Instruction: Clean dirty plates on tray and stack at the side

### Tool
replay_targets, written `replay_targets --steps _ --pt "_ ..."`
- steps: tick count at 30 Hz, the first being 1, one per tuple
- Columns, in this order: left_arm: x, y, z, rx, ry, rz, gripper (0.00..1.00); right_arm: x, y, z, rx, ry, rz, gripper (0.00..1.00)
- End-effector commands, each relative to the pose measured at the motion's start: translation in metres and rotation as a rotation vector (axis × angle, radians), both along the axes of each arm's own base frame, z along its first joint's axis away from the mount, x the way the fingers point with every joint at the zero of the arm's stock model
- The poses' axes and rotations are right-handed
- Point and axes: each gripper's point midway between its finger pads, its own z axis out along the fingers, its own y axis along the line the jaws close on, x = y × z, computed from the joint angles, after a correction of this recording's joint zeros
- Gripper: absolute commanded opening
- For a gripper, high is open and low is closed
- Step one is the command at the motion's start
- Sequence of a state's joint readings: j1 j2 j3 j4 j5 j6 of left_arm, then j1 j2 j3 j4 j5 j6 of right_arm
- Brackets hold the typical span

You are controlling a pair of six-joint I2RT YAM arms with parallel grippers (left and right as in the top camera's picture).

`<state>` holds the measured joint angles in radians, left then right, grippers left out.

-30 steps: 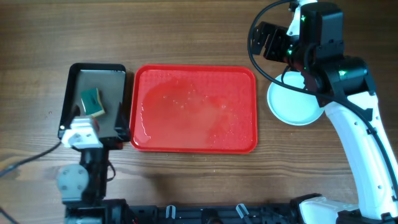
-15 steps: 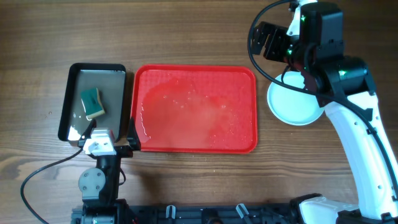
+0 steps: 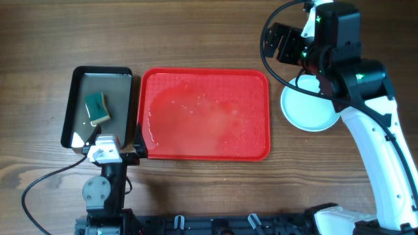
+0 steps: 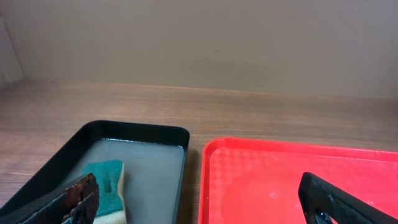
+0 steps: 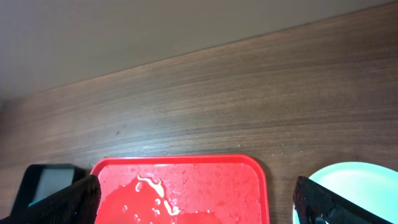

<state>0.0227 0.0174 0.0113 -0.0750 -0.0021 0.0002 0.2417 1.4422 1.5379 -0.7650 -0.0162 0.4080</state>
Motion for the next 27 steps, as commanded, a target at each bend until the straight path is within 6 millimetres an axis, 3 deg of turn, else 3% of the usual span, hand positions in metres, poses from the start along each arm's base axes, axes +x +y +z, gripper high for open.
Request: replay_targets --steps 1,8,11,14,19,23,27 --pt "0.000 0.002 0.001 0.016 -0.008 0.010 1.00 0.008 -0.025 0.003 -0.075 -0.025 -0.123 1.00" --pt "0.000 0.002 0.001 0.016 -0.008 0.010 1.00 0.008 -0.028 0.003 -0.085 -0.026 -0.137 1.00" --pt "0.000 0.002 0.000 0.016 -0.008 0.010 1.00 0.003 -0.036 -0.008 -0.117 -0.001 -0.158 1.00" --pt "0.000 0.002 0.001 0.016 -0.008 0.010 1.00 -0.008 -0.044 0.006 -0.194 -0.155 -0.123 1.00" --pt "0.000 0.002 0.001 0.016 -0.008 0.010 1.00 -0.055 -0.048 0.006 -0.232 -0.435 -0.019 1.00" --pt "0.000 0.002 0.000 0.016 -0.008 0.010 1.00 -0.107 -0.066 -0.026 -0.211 -0.591 -0.003 1.00" --pt "0.000 0.002 0.000 0.016 -0.008 0.010 1.00 -0.142 -0.080 -0.057 -0.215 -0.678 -0.052 1.00"
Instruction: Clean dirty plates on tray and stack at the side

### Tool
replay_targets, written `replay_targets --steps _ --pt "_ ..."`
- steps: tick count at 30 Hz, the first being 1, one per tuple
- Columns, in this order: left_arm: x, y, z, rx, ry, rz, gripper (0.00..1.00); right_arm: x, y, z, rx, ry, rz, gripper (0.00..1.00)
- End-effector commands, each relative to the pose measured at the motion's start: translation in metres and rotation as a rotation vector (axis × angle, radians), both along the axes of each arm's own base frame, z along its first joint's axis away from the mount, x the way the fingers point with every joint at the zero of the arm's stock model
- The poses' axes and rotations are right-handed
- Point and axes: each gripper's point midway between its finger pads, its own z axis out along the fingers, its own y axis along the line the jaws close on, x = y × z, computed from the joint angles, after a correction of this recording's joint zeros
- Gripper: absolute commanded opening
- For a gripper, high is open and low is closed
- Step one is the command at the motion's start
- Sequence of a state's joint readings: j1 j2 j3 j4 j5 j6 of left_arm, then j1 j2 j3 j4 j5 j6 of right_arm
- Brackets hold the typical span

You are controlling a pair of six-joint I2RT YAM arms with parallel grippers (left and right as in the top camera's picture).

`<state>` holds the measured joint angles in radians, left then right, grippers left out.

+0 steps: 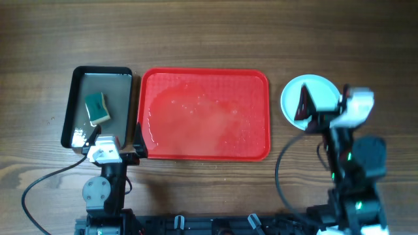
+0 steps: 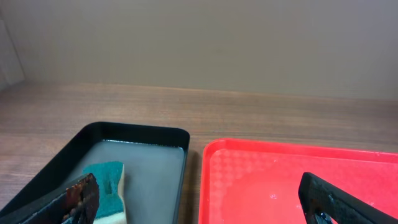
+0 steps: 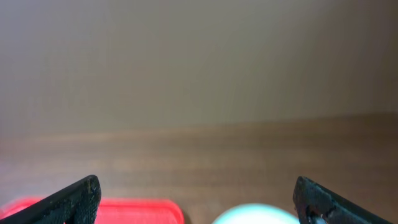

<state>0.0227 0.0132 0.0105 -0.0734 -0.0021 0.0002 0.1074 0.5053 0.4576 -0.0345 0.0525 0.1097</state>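
The red tray lies mid-table, wet with a film of water and drops, and no plate is on it. A pale plate rests on the wood to the tray's right. My right gripper is at the plate's near edge and open; one dark finger overlaps the plate. The blurred right wrist view shows the plate and a tray corner low between wide-apart fingers. My left gripper sits open at the tray's near left corner, holding nothing.
A black tray of grey water stands left of the red tray, with a green and yellow sponge lying in it. In the left wrist view the sponge shows beside the black tray's rim. A cable loops on the wood near each arm's base.
My right arm was raised over the table's far right, above the plate. It now stands at the near right, with the gripper open at the plate's near edge. The left arm, sponge and trays are unchanged.
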Motion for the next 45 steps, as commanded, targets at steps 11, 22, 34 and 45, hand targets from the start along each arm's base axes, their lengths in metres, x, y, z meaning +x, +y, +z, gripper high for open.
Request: replay_targets --steps 11,22,34,45 --pt "0.000 0.002 0.000 0.016 -0.003 0.010 1.00 -0.034 -0.002 -0.077 -0.016 -0.153 0.022 1.00" --pt "0.000 0.002 0.000 0.016 -0.003 0.010 1.00 -0.035 -0.003 -0.092 -0.100 -0.101 0.017 1.00" --pt "0.000 0.002 -0.001 0.016 -0.003 0.010 1.00 -0.036 0.009 -0.094 -0.117 -0.096 0.089 1.00" --pt "0.000 0.002 -0.001 0.016 -0.003 0.010 1.00 -0.036 0.009 -0.094 -0.117 -0.097 0.089 1.00"
